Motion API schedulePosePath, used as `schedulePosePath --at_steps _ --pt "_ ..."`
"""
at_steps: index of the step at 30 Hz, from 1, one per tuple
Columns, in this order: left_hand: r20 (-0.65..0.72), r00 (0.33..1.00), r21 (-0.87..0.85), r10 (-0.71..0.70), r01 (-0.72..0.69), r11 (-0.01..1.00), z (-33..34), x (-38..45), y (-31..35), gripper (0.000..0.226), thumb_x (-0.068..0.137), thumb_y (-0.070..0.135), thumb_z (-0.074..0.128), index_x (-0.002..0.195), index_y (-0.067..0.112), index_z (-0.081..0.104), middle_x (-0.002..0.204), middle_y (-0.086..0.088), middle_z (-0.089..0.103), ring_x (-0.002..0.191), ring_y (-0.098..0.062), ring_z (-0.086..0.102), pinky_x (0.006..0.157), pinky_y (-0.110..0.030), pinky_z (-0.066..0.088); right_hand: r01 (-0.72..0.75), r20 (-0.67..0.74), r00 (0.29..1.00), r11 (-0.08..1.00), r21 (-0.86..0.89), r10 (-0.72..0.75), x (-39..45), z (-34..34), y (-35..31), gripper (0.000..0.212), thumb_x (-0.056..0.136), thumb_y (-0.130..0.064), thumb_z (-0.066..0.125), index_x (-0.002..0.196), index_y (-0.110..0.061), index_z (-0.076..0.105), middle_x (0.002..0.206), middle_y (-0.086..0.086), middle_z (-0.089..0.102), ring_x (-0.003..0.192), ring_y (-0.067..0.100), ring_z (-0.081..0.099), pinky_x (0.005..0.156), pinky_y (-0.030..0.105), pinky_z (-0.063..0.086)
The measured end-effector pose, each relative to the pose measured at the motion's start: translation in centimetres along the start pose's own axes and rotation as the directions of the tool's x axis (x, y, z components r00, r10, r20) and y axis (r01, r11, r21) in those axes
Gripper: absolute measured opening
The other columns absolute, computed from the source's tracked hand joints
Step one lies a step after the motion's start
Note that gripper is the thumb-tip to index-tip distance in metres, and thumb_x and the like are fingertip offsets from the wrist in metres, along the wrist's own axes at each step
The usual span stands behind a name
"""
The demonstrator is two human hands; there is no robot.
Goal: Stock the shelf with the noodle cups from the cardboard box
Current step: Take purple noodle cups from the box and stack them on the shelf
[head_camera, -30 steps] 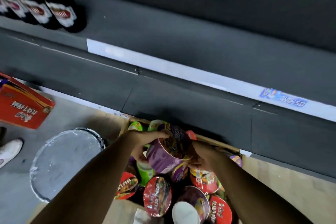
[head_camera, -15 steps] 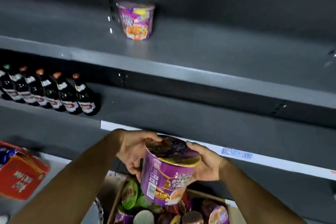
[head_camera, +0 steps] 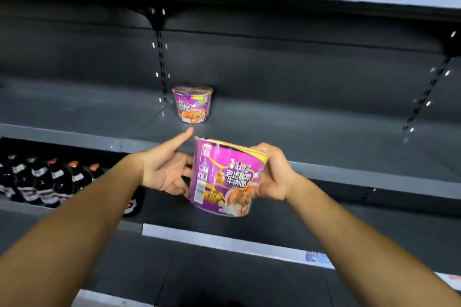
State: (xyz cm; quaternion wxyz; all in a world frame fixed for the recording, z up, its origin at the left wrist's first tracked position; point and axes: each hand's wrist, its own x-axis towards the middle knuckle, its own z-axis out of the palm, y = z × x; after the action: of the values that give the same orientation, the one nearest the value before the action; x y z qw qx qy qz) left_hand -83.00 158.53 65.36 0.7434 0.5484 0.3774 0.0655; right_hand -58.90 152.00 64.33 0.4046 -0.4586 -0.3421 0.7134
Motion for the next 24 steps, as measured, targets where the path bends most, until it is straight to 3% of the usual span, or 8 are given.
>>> schedulePosePath --at_steps 2,4,7,11,16,20,22,24 --pt "-0.063 0.995 -0.08 0.082 -0.087 0.993 -1.6 -0.8 0.7 0.106 0.036 0.082 0.073 0.118 0.016 0.06 0.108 -0.013 0.069 0.09 -0.039 0.067 0.078 -0.038 0.054 0.015 -0.039 0.999 1.0 0.009 -0.015 0.9 0.7 -1.4 0.029 0.066 -0.035 0.046 0.084 -0.018 0.061 0.093 0.009 0.07 0.087 0.031 0.064 0.085 0.048 0.044" --pt "-0.106 0.982 -0.054 0.157 -0.164 0.985 -2.3 -1.5 1.5 0.112 0.035 0.075 0.079 0.128 0.018 0.053 0.121 -0.015 0.064 0.102 -0.044 0.063 0.09 -0.047 0.05 0.03 -0.09 0.995 1.0 0.005 -0.03 1.9 1.5 -2.6 0.026 0.07 -0.033 0.042 0.083 -0.02 0.06 0.097 0.01 0.071 0.092 0.034 0.063 0.086 0.056 0.042" --pt "-0.112 0.966 0.031 0.233 -0.231 0.972 -2.8 -2.3 2.6 0.101 0.035 0.069 0.083 0.121 0.023 0.058 0.114 -0.007 0.067 0.098 -0.037 0.065 0.088 -0.046 0.05 0.024 -0.17 0.985 0.999 -0.022 -0.027 3.2 3.3 -4.4 0.026 0.075 -0.035 0.038 0.08 -0.019 0.057 0.096 0.012 0.071 0.096 0.037 0.063 0.088 0.064 0.039" --pt "-0.241 0.924 0.124 0.297 -0.274 0.954 -2.9 -2.3 3.2 0.087 0.036 0.061 0.087 0.11 0.022 0.062 0.103 0.002 0.071 0.088 -0.023 0.07 0.083 -0.038 0.052 0.005 -0.237 0.971 0.997 -0.08 -0.024 4.8 5.7 -6.1 0.028 0.079 -0.038 0.037 0.082 -0.016 0.054 0.101 0.015 0.07 0.098 0.037 0.063 0.089 0.064 0.04" --pt "-0.361 0.858 0.139 0.365 -0.338 0.931 -3.1 -1.7 3.4 0.065 0.064 0.048 0.081 0.116 0.017 0.06 0.109 -0.004 0.072 0.105 -0.02 0.067 0.102 -0.043 0.046 -0.022 -0.294 0.956 0.994 -0.111 -0.011 6.5 8.6 -7.3 0.034 0.085 -0.042 0.038 0.074 -0.014 0.055 0.089 0.013 0.069 0.091 0.032 0.063 0.08 0.055 0.045" --pt "-0.505 0.755 0.125 0.418 -0.415 0.901 -4.7 -0.9 3.2 0.089 0.053 0.043 0.082 0.127 0.016 0.039 0.109 -0.005 0.07 0.1 -0.021 0.068 0.098 -0.043 0.049 0.006 -0.307 0.951 0.991 -0.135 -0.047 8.7 10.0 -7.7 0.047 0.09 -0.053 0.039 0.078 -0.014 0.062 0.082 0.013 0.069 0.085 0.032 0.062 0.094 0.058 0.041" --pt "-0.559 0.717 0.114 0.416 -0.431 0.895 -5.9 -0.4 2.9 0.085 0.06 0.04 0.078 0.129 0.018 0.034 0.112 -0.006 0.068 0.1 -0.019 0.068 0.096 -0.041 0.05 0.032 -0.29 0.954 0.99 -0.137 -0.071 10.1 10.4 -7.7 0.053 0.088 -0.063 0.041 0.086 -0.016 0.064 0.087 0.012 0.069 0.088 0.032 0.063 0.098 0.058 0.039" --pt "-0.561 0.716 0.106 0.415 -0.435 0.894 -7.3 0.0 2.7 0.07 0.072 0.036 0.074 0.13 0.014 0.043 0.113 -0.005 0.069 0.101 -0.018 0.067 0.092 -0.036 0.051 0.055 -0.261 0.961 0.986 -0.16 -0.096 11.5 10.6 -7.6 0.055 0.085 -0.068 0.045 0.092 -0.017 0.065 0.091 0.01 0.069 0.093 0.031 0.063 0.103 0.06 0.034"
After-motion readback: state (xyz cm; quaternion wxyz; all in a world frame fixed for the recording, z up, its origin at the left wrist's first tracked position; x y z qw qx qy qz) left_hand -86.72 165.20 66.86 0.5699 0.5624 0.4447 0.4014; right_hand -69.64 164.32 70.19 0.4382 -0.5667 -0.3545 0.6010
